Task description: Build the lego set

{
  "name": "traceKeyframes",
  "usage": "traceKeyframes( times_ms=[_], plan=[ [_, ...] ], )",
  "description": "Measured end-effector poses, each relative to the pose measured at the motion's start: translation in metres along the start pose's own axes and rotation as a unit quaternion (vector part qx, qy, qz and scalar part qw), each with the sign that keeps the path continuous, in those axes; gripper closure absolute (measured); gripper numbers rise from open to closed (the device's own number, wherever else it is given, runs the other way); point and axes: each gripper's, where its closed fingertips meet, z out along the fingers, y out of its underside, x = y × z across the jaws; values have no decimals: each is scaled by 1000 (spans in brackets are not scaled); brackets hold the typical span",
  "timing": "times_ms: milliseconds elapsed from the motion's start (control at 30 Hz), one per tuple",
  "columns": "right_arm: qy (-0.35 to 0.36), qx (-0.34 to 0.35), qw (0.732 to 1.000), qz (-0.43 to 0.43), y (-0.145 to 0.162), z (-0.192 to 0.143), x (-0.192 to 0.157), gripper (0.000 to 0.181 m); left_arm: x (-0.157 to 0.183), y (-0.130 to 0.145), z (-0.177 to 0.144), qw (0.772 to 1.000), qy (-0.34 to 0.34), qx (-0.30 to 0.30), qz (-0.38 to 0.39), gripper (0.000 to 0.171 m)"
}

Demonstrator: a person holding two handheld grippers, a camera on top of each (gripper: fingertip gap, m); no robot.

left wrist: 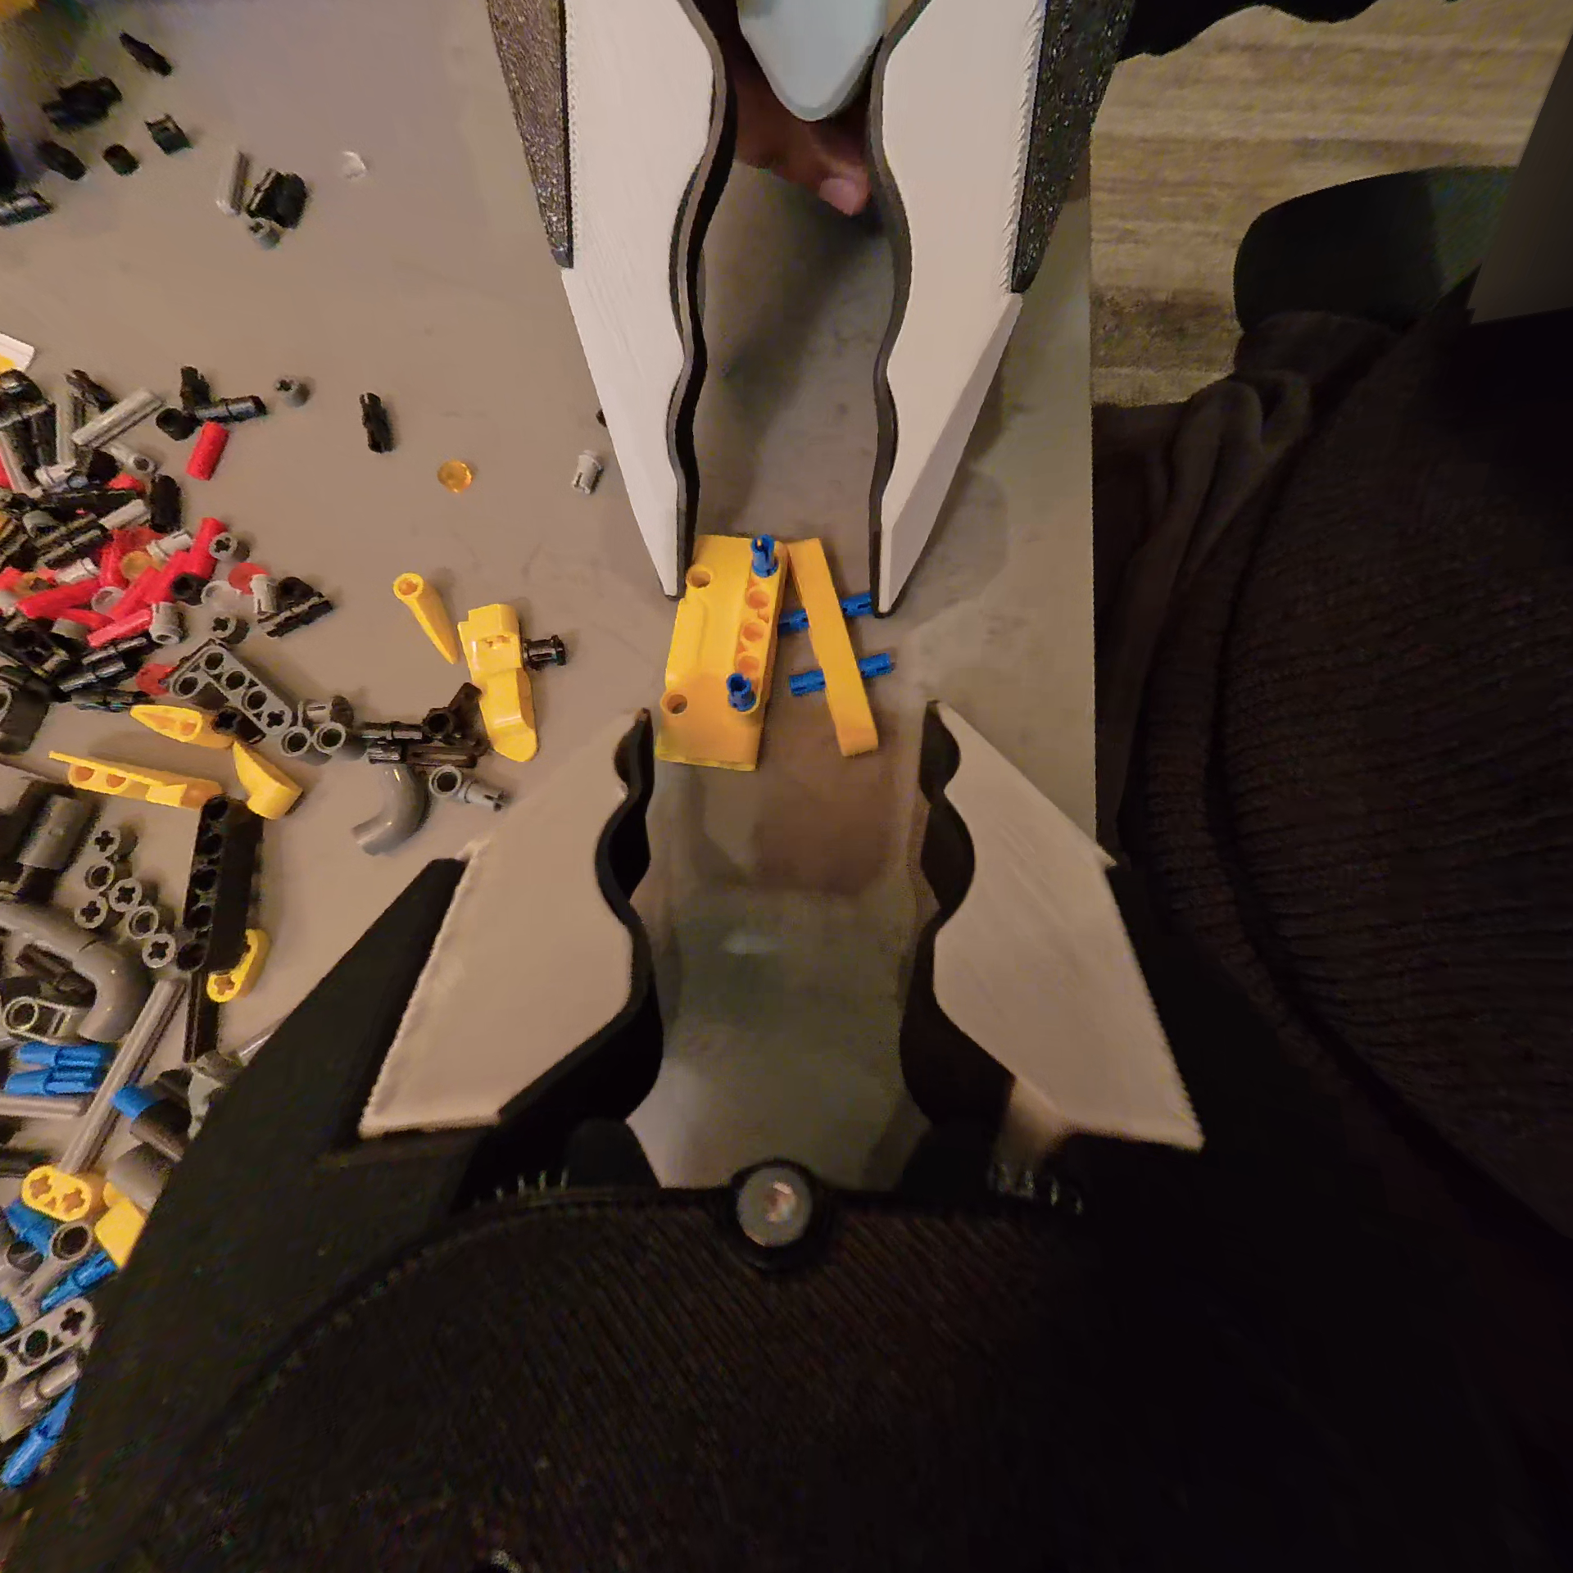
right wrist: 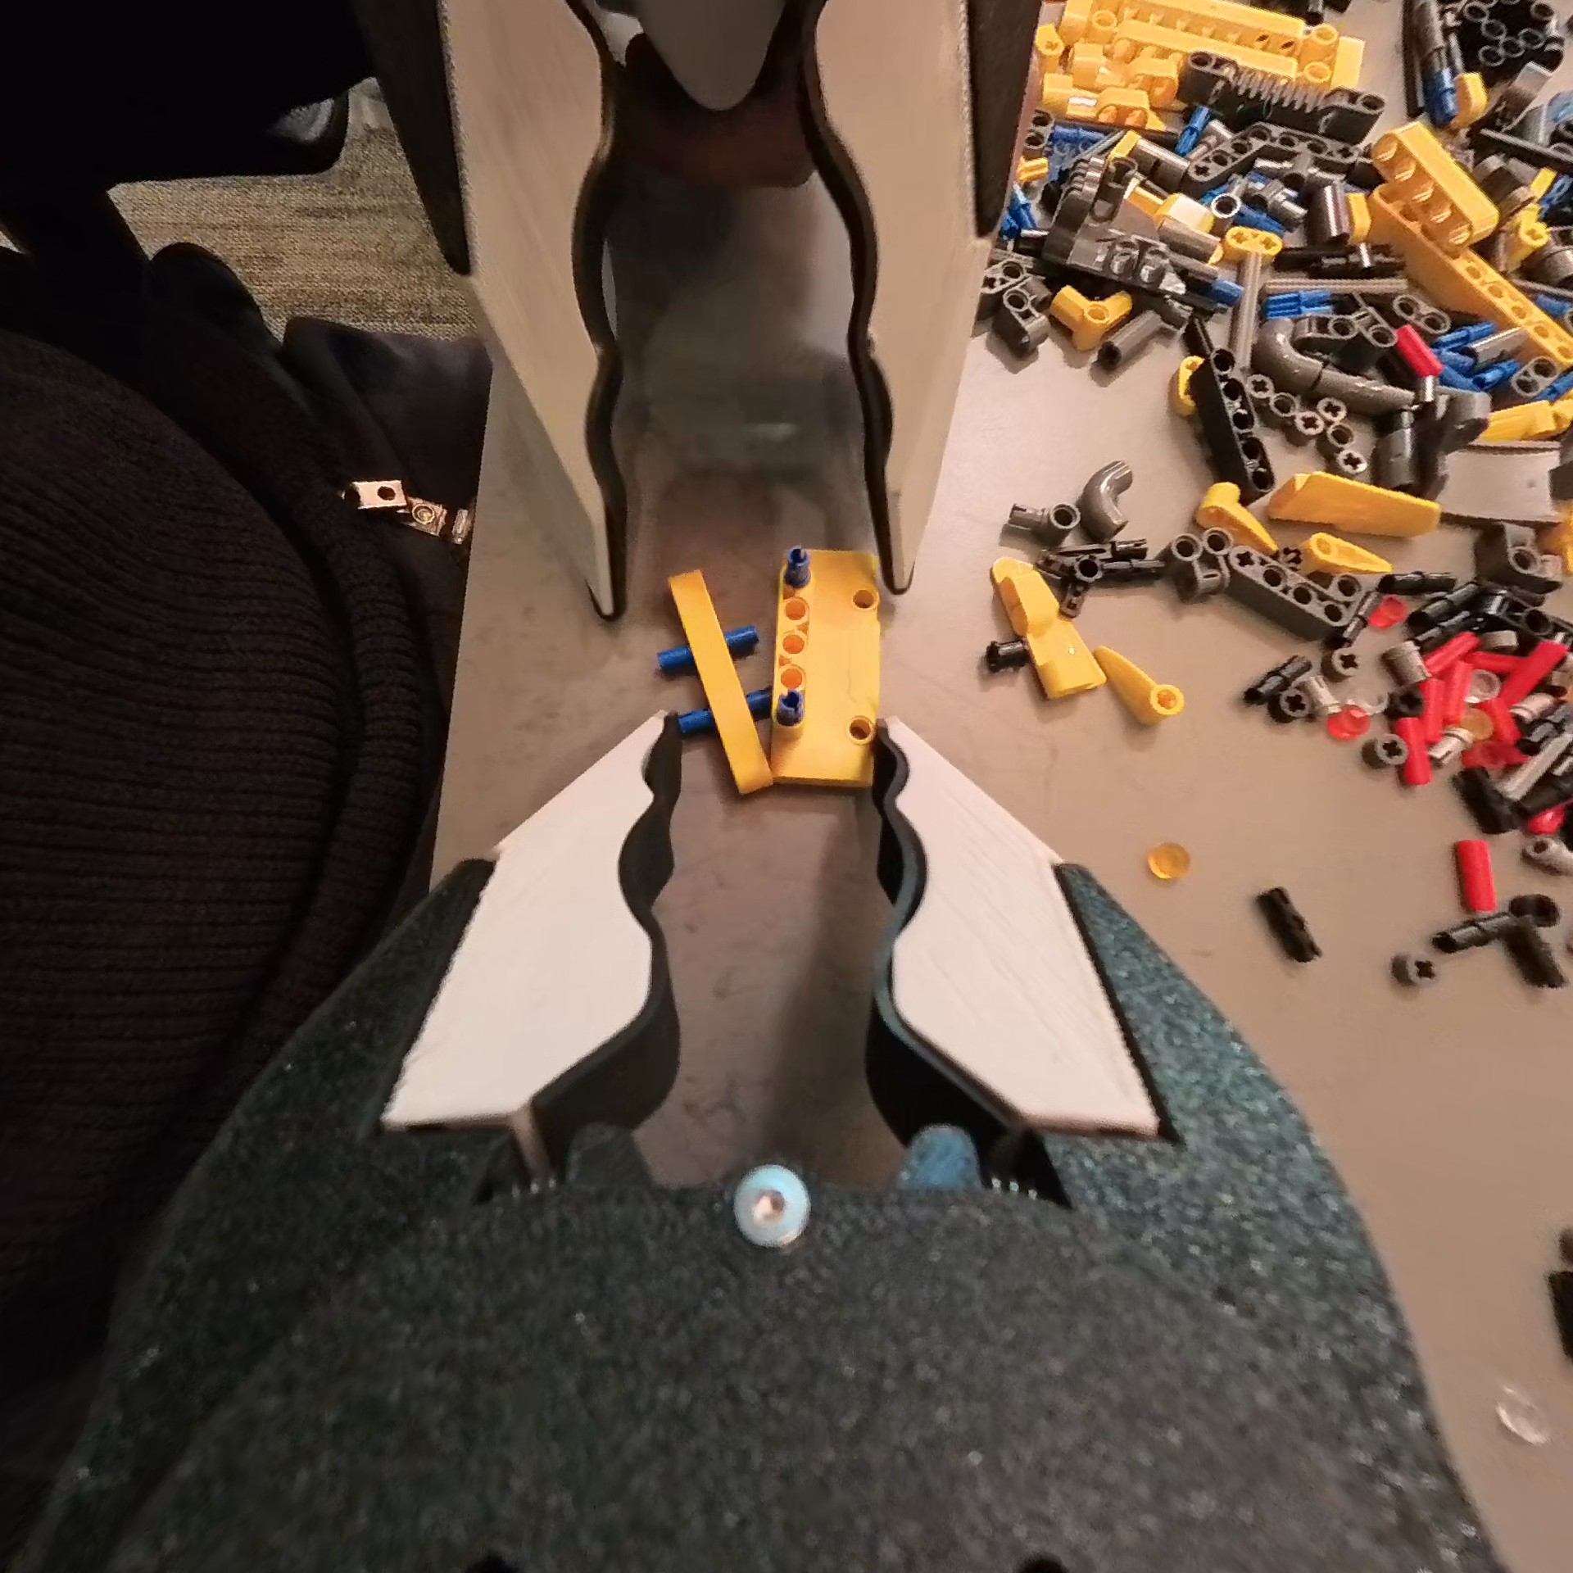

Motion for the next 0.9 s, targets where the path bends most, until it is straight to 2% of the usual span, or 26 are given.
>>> traceKeyframes(
  times_ms=[433, 567, 900],
  plan=[
    [37, 0, 999, 3, -1, -1, 2, 132, -6, -2, 5, 999, -50, -6, -4, 133],
    [42, 1, 999, -8, -2, -1, 1, 133, -5, -2, 4, 998, -61, -5, 2, 132],
    [31, 0, 1000, 1, -1, -1, 2, 134, -6, -1, 4, 999, -40, -7, 0, 129]
  ],
)
